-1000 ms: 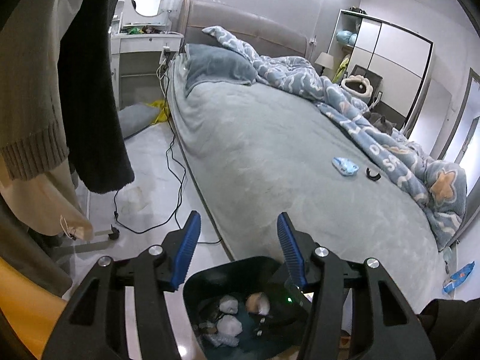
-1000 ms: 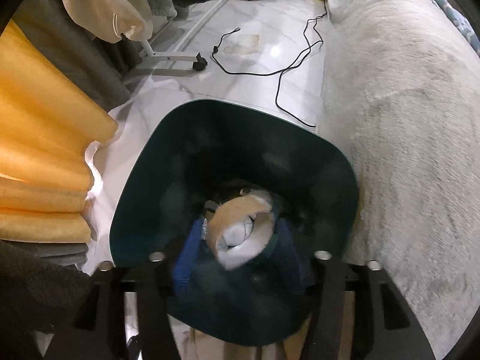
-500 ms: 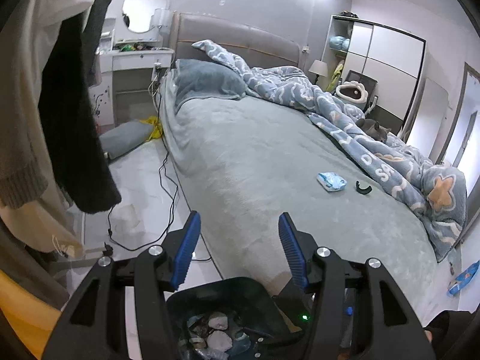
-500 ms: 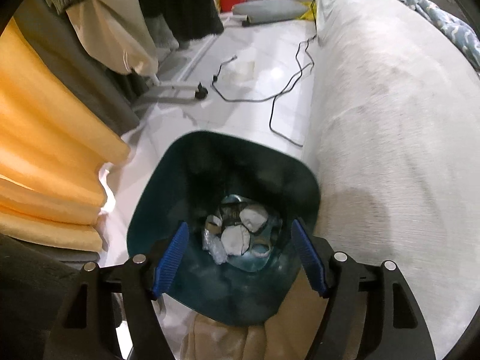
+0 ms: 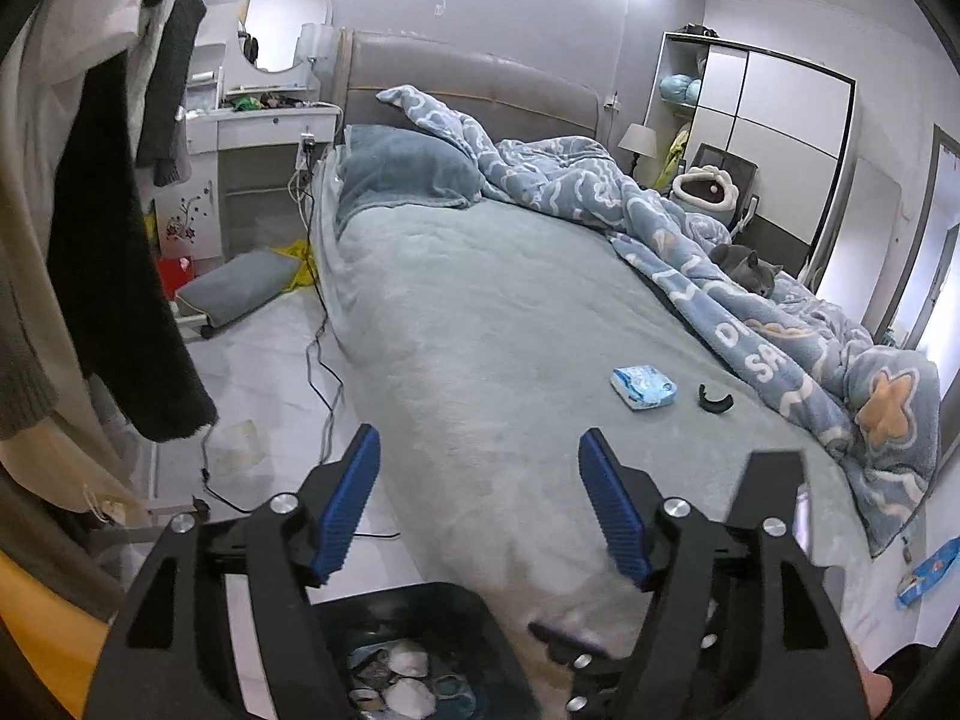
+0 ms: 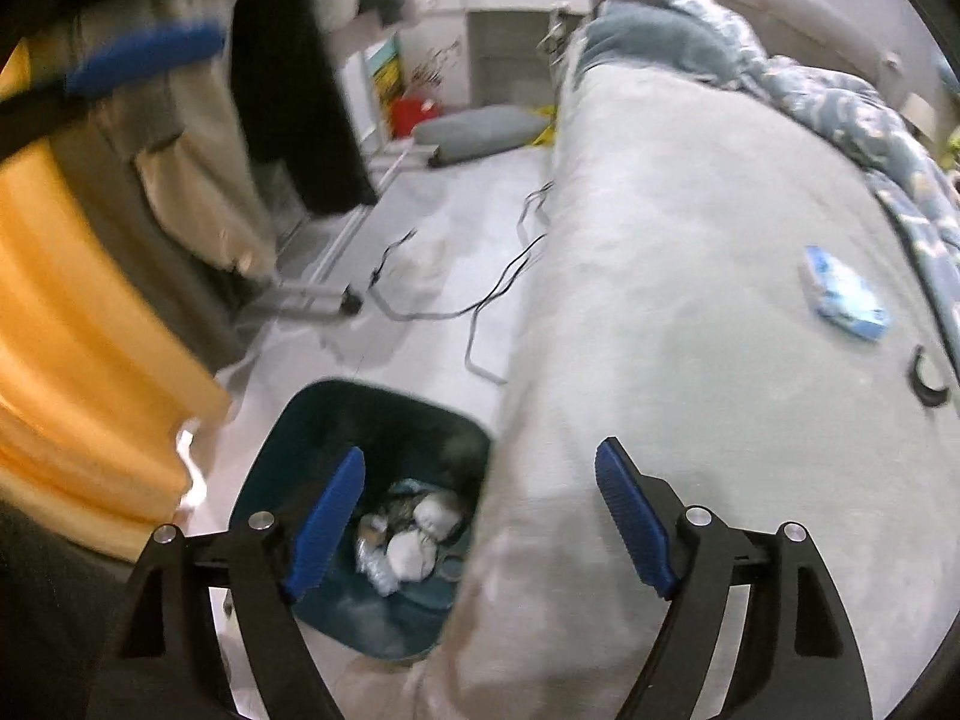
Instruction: Collect trash
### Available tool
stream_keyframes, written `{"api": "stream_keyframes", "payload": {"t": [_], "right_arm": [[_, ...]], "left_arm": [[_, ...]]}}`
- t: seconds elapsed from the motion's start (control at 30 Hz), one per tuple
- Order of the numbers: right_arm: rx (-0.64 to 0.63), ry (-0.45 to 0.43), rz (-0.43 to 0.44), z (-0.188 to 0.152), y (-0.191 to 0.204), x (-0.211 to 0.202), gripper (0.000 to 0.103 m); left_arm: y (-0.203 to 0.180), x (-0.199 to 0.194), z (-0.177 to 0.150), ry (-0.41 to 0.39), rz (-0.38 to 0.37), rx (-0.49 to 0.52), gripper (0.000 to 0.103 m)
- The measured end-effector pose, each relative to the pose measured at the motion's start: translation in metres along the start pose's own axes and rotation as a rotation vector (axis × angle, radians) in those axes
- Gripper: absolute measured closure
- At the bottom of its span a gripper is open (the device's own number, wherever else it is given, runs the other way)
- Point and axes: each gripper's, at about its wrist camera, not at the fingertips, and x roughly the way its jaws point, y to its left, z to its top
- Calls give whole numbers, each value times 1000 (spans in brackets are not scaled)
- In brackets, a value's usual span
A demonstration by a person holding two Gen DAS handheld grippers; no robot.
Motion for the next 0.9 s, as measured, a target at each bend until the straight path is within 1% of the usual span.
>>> {"api": "stream_keyframes", "payload": {"t": [0.2,0.27,0.4,0.6,0.67,0.8,0.9], "right_arm": [[33,-75,-102,-1,-37,-26,19],[65,-91,-121,-1,-55,-34,19],[121,-107,-167,-5,-87,-43,18],[252,-144,-267,-10,-133,-57,18],[314,-161,-291,-12,-151,-61,18],[387,-182,-336,-15,-178,-63,18],[437,-184,-345,-17,-199,-59,18]], "left_arm": [[-23,18,-2,29,-20,13,23],[-30,25,-2,42,-26,19,20],[-44,36,-1,57,-46,16,17],[-66,52,-1,69,-66,44,15],[-72,60,-1,75,-75,45,14],[-87,78,-2,90,-92,74,13],[-94,90,-3,101,-113,90,12]]}}
